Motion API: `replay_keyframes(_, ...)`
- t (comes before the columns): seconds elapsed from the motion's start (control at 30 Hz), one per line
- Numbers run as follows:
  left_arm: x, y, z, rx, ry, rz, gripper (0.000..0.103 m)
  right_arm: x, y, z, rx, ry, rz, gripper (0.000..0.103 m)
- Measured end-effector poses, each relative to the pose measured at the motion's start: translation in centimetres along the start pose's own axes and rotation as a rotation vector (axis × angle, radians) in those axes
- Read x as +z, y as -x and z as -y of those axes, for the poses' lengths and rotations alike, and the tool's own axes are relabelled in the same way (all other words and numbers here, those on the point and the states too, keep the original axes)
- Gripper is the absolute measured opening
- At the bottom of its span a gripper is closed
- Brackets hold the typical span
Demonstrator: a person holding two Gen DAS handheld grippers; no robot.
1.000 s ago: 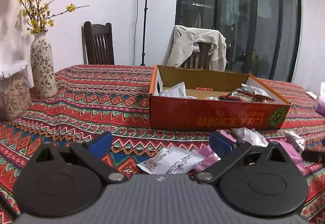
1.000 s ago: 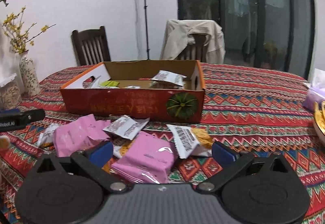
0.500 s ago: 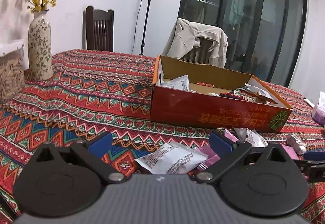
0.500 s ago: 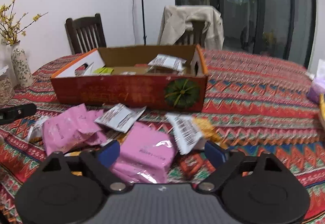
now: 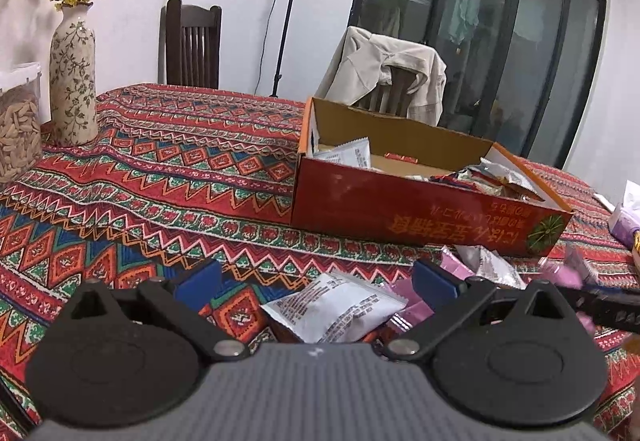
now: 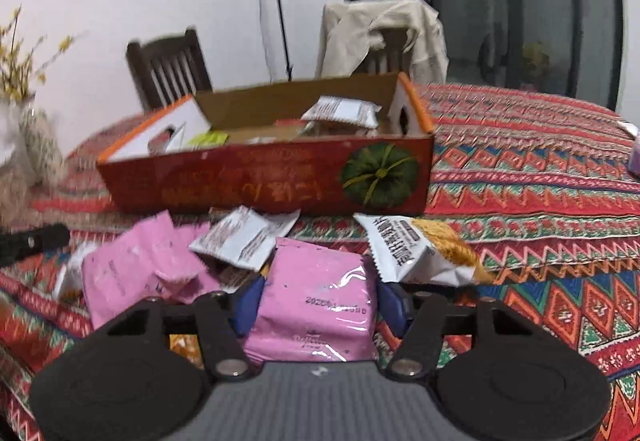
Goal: Organize snacks
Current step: 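Grasp a pink bag with the right tool while the left tool grasps a white packet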
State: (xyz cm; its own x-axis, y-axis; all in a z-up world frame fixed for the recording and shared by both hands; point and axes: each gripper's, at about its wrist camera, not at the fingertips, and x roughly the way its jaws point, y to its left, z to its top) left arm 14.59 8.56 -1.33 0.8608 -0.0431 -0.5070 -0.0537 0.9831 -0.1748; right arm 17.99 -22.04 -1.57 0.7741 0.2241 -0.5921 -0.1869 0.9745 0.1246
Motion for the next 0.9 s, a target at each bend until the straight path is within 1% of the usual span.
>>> replay_keyframes(0.13,0.0,0.4,0.0,0.027,0.007,0.024,0.103,-0.4,1.3,-0.3,0.022,0.017,0.100,0.060)
replay_keyframes(0.23,0.2,0.6,0.3,0.056,-0.009,0.006,0.103,-0.3,1.7,-0.6,0.032,0.036,0.122,0.060)
replay_keyframes(0.3,0.3,0.8,0.7,0.075,-0.025,-0.001,0.103,-0.5,1.9,-0.9,0.024,0.052,0.139,0.060)
replay_keyframes(0.37,0.4,1.2,0.8,0.097,-0.023,-0.005,0.103,-0.6,2.3,-1.3,0.009,0.077,0.168,0.060)
replay_keyframes(0.47,0.4,1.8,0.7,0.131,-0.017,-0.017,0.103,-0.8,2.7,-1.5,0.017,0.102,0.195,0.060)
replay_keyframes(0.53,0.4,1.7,0.8,0.173,-0.035,-0.045,0.103,-0.8,2.9,-1.6,0.017,0.109,0.201,0.060)
replay_keyframes(0.6,0.1,1.3,0.9,0.199,-0.051,-0.091,0.103,-0.7,2.9,-1.5,0.015,0.102,0.201,0.060)
replay_keyframes(0.73,-0.4,0.3,1.6,0.205,-0.065,-0.135,0.103,-0.7,2.9,-1.0,0.021,0.075,0.195,0.060)
replay_keyframes(0.9,-0.8,-2.4,3.4,0.269,-0.168,-0.202,0.103,-0.8,3.1,-0.9,0.039,0.066,0.198,0.060)
